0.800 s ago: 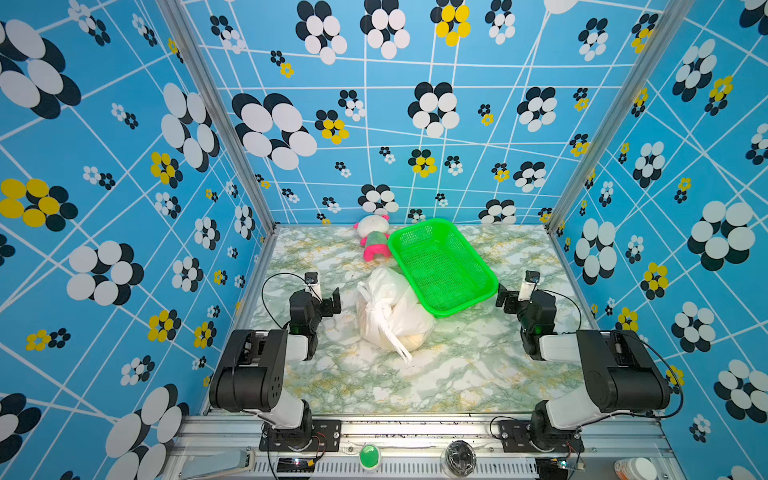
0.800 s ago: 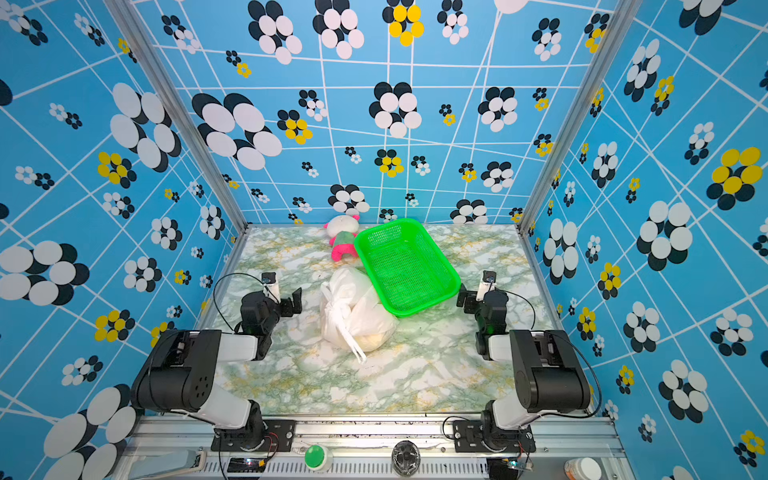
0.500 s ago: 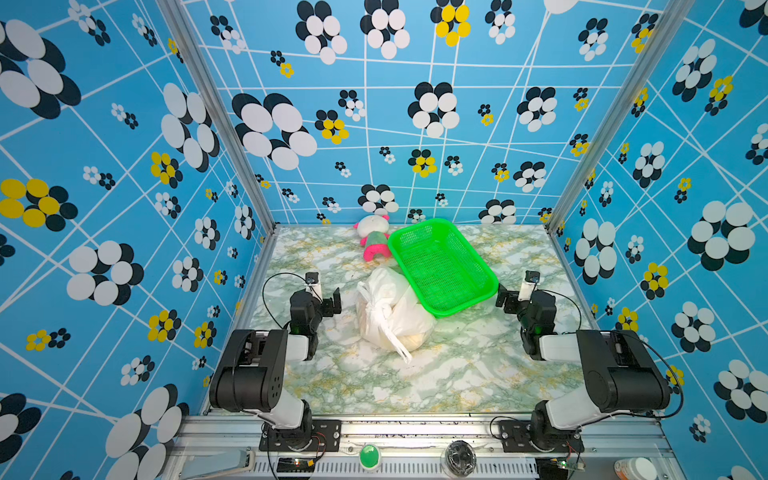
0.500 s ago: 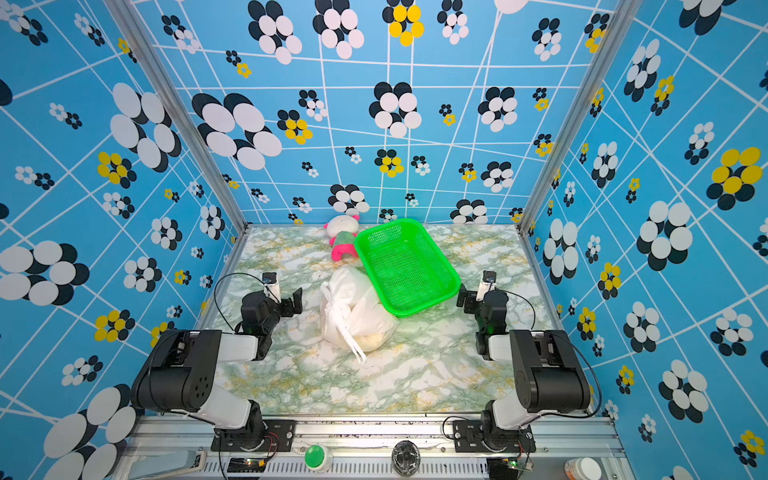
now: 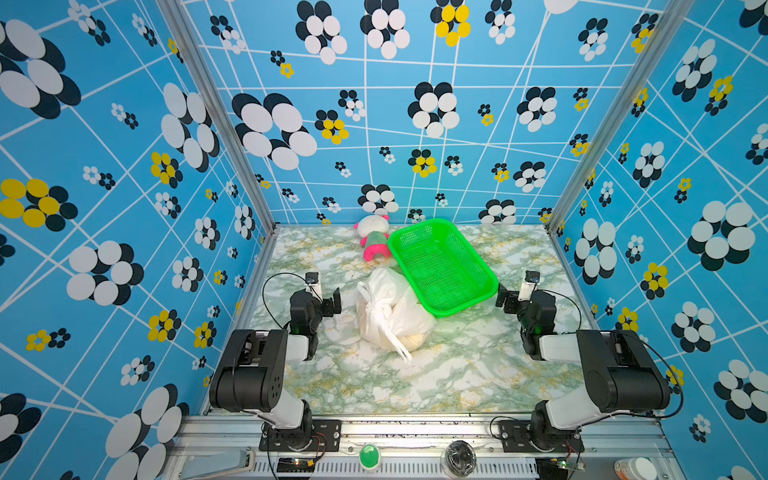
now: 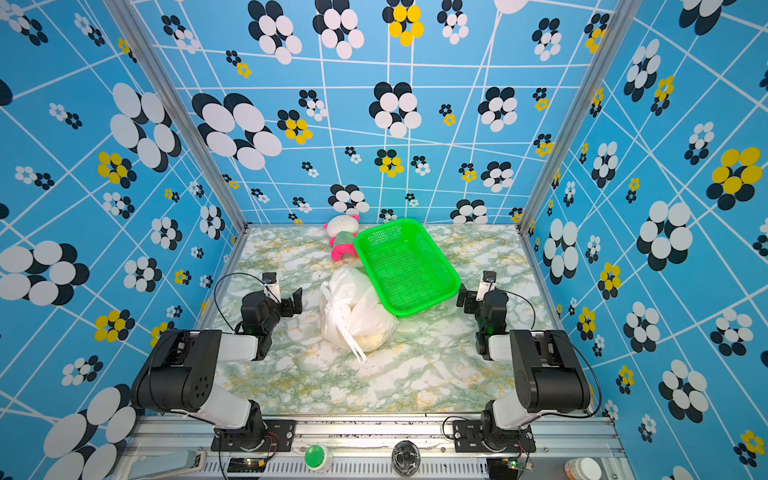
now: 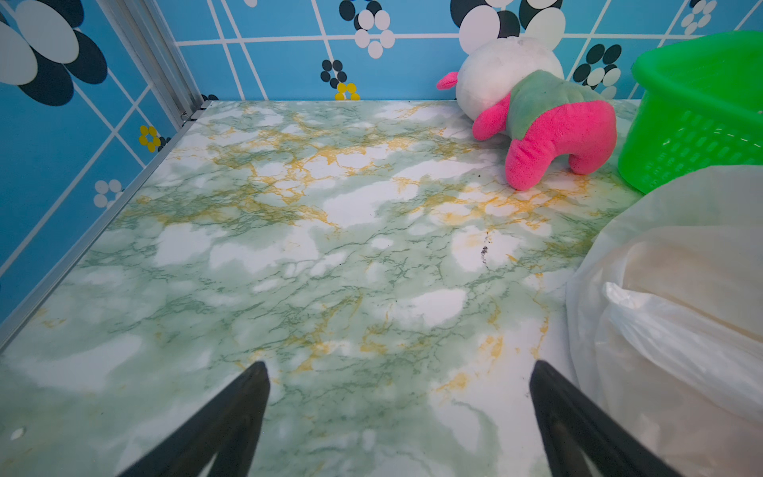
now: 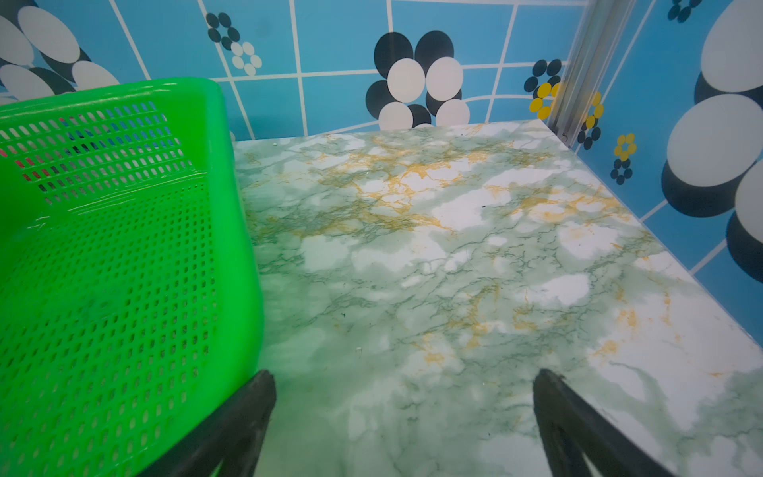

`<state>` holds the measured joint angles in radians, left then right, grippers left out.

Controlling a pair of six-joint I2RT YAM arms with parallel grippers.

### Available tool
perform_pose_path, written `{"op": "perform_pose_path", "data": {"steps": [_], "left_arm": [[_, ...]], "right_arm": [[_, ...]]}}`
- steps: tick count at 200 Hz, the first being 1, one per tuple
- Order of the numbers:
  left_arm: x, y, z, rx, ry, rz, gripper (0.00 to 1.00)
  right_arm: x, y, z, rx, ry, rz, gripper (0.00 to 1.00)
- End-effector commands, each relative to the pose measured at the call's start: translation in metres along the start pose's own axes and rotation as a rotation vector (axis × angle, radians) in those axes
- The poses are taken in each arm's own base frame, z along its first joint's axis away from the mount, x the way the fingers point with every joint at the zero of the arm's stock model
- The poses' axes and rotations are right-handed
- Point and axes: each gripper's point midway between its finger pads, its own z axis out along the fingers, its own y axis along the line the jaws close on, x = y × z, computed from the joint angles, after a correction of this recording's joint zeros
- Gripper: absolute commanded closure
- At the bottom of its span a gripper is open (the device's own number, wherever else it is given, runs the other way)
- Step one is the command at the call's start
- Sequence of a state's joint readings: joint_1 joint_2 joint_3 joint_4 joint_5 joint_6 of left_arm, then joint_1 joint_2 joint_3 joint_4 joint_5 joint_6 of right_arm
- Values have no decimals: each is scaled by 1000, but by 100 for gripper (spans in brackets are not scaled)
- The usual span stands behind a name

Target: Untie the knot of the plastic bag and take out the fruit

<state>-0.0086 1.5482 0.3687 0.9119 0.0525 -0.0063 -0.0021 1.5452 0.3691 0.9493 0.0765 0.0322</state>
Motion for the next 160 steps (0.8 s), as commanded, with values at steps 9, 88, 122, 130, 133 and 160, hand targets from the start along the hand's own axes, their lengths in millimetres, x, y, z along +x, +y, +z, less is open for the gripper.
{"op": "perform_pose_path", "data": {"steps": [9, 88, 122, 130, 133, 160], "left_arm": [[-8, 0, 2, -6, -15, 11, 1], [-51, 8, -5, -125, 101, -17, 1], [-89, -13, -35, -52, -23, -129, 1], [-96, -11, -46, -60, -19, -213, 1], [-97, -10, -50, -64, -13, -245, 1], [-86, 1, -81, -125, 81, -531, 1]], "right_arm": [[3, 1, 2, 8, 15, -16, 1], [-60, -24, -51, 201, -87, 117, 0], [-87, -24, -81, 181, -55, 392, 1], [-94, -12, -87, 117, -12, 394, 1], [-96, -5, -88, 78, 2, 385, 0], [-135, 20, -105, -140, -168, 559, 1]]}}
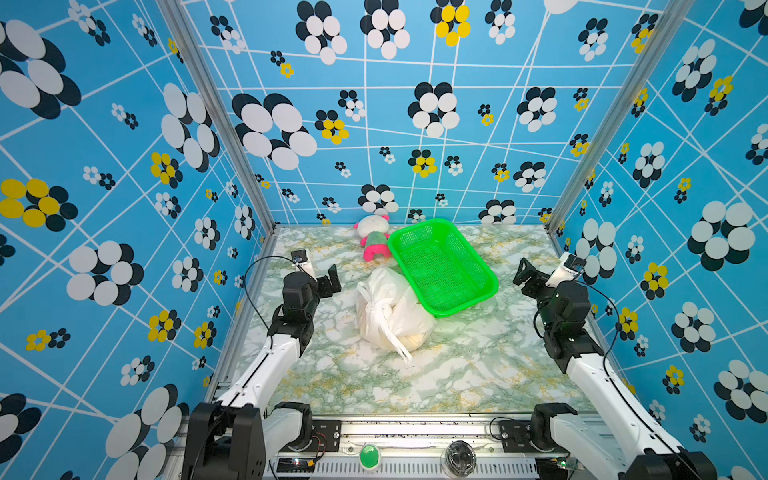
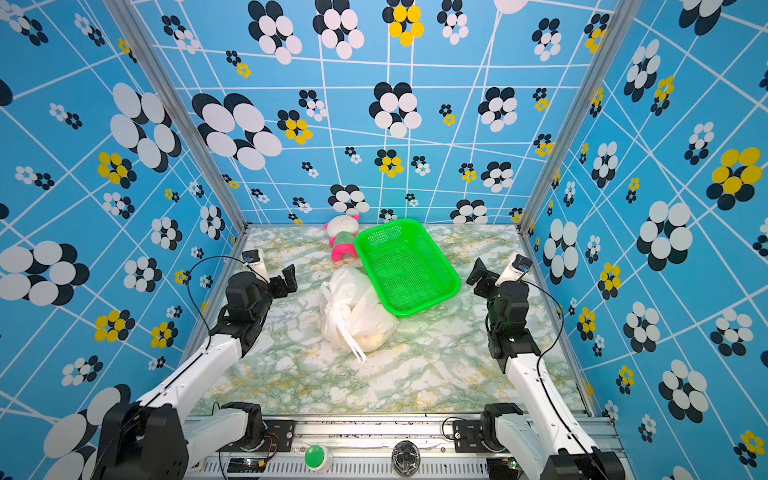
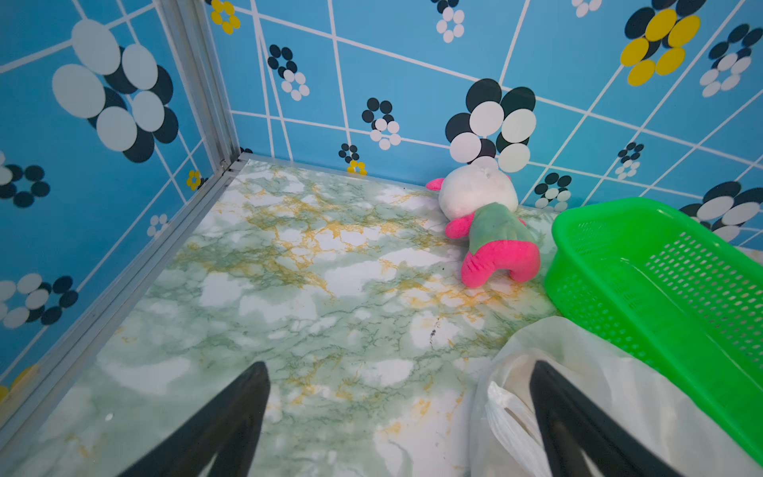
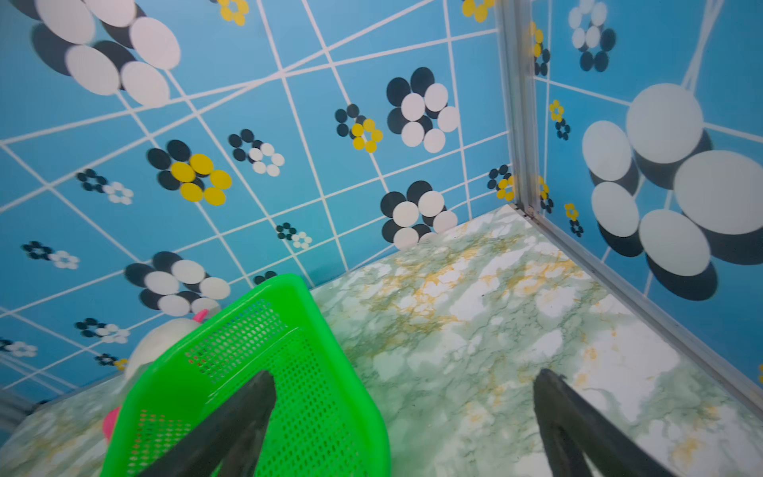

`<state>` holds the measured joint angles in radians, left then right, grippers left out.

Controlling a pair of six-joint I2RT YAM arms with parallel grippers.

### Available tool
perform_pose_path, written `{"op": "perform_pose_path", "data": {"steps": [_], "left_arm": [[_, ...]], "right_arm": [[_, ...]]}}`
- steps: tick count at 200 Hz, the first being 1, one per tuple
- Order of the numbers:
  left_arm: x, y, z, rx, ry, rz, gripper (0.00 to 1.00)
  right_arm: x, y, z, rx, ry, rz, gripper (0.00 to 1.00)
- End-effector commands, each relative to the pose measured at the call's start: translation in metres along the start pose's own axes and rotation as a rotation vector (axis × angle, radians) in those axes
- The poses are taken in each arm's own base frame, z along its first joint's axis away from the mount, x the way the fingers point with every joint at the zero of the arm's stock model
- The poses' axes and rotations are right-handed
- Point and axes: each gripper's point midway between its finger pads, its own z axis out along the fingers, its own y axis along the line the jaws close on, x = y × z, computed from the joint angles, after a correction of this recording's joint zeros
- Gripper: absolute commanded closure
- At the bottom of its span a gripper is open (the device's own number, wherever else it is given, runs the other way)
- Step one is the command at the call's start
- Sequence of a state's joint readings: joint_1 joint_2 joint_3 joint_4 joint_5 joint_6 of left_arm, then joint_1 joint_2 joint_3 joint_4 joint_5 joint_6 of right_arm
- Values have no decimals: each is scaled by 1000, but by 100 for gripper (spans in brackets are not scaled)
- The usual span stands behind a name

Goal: Untie the knot of the plastic bag and take out the fruit
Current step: 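Reach both grippers toward the knotted top of the white plastic bag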

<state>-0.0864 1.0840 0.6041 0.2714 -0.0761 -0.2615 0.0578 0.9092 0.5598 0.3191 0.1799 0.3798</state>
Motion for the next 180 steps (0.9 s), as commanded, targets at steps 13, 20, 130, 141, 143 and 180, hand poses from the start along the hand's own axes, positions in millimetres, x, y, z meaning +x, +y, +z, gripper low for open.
{"op": "perform_pose_path", "data": {"steps": [13, 20, 130, 141, 143, 180], "left_arm": [[41, 33, -34, -156, 232, -501, 1], [46, 29, -38, -93, 282, -584, 1], [0, -68, -92, 247, 190, -337, 0], [17, -72, -91, 225, 257, -319, 1], [20, -75, -92, 236, 265, -318, 1], [-2, -73, -118, 285, 135, -254, 1]], "right_arm": [[9, -12, -25, -2, -31, 487, 1], [11, -20, -32, 24, -41, 607, 1], [123, 40, -4, 204, 531, 276, 1], [127, 45, -5, 228, 571, 261, 1], [127, 46, -5, 232, 575, 255, 1], [134, 98, -20, 137, 542, 223, 6]]}}
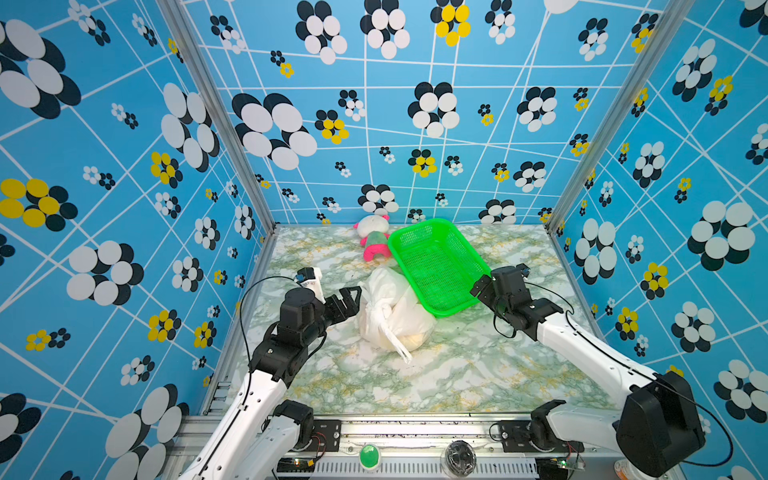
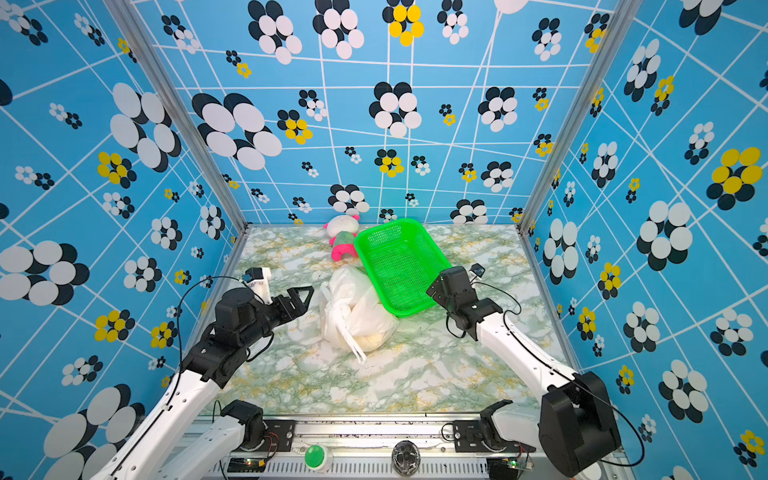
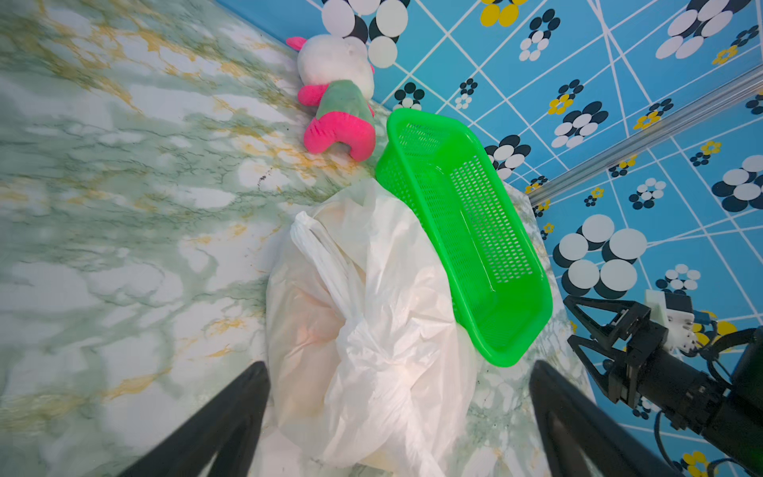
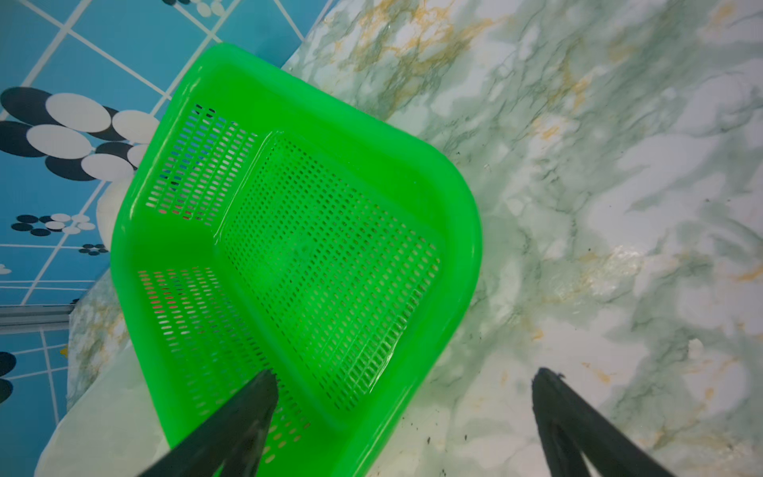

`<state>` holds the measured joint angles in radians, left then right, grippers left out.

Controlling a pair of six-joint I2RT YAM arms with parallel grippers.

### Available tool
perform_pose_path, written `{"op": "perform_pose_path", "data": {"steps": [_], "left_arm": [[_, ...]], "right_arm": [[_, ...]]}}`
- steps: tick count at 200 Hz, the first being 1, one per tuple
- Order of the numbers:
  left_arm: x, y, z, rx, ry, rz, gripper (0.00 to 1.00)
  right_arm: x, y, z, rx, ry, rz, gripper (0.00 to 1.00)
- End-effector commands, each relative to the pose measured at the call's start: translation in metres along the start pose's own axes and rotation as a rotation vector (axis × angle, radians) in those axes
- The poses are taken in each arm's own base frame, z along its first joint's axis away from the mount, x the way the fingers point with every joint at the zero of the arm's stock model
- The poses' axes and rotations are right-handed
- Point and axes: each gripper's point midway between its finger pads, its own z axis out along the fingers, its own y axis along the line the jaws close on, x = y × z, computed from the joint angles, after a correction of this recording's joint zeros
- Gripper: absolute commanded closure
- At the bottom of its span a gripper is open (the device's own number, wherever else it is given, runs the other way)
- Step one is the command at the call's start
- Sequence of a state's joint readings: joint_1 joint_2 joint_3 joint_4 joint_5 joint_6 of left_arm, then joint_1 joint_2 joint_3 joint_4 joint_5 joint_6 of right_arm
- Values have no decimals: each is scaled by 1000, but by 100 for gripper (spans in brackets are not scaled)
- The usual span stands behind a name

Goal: Untie the knot of the plastic bag and take out the fruit
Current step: 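Reach both grippers toward the knotted top of the white plastic bag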

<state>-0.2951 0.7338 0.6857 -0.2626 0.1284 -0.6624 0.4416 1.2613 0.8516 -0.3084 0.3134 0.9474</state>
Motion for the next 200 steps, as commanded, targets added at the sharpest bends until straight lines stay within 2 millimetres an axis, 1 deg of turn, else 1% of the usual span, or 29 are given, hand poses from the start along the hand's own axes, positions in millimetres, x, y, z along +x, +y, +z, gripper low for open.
{"op": "perform_pose_path", "data": {"steps": [1, 9, 19, 26, 34, 41, 44, 46, 54, 69, 81, 94, 117, 128, 145, 149, 171, 180, 200], "left_arm": [[-21, -2, -25, -13, -135, 91, 1], [-19, -3, -23, 22, -155, 91, 1], [-14, -3, -19, 50, -160, 80, 1], [-11, -1, -15, 51, -152, 65, 0], [-8, 2, -10, 42, -138, 45, 2], [-6, 5, -6, 30, -123, 26, 3], [-5, 6, -4, 26, -116, 20, 4], [-4, 6, -3, 24, -110, 17, 4], [-2, 8, 1, 15, -95, 6, 6], [0, 10, 4, 6, -78, 0, 8], [1, 10, 5, 6, -80, -1, 8], [2, 11, 6, 17, -89, 1, 8], [6, 18, 11, 7, -101, -10, 8], [7, 22, 13, -7, -99, -19, 7], [8, 23, 16, -19, -88, -24, 7], [8, 23, 16, -20, -87, -24, 7], [9, 24, 17, -27, -80, -26, 6], [10, 25, 18, -25, -80, -31, 6], [11, 22, 19, -10, -74, -39, 5]], "right_arm": [[4, 35, -21, -82, -70, -8, 7], [12, 61, -29, -184, -75, -50, 9], [23, 99, -44, -321, -84, -141, 11], [31, 119, -55, -379, -91, -221, 13], [39, 141, -69, -431, -102, -318, 16], [49, 157, -77, -473, -105, -406, 18], [52, 161, -78, -484, -103, -428, 18], [58, 168, -81, -507, -97, -464, 18], [74, 183, -85, -568, -71, -552, 19], [104, 199, -87, -644, -3, -694, 19], [125, 202, -86, -681, 37, -793, 18], [142, 199, -83, -705, 53, -861, 18], [172, 181, -76, -745, 76, -956, 16], [178, 174, -72, -739, 76, -986, 16], [181, 167, -67, -719, 79, -1027, 16], [181, 167, -68, -719, 78, -1032, 16], [191, 168, -71, -763, 109, -1066, 15], [194, 167, -67, -751, 112, -1074, 13], [194, 165, -52, -675, 116, -1093, 13]]}}
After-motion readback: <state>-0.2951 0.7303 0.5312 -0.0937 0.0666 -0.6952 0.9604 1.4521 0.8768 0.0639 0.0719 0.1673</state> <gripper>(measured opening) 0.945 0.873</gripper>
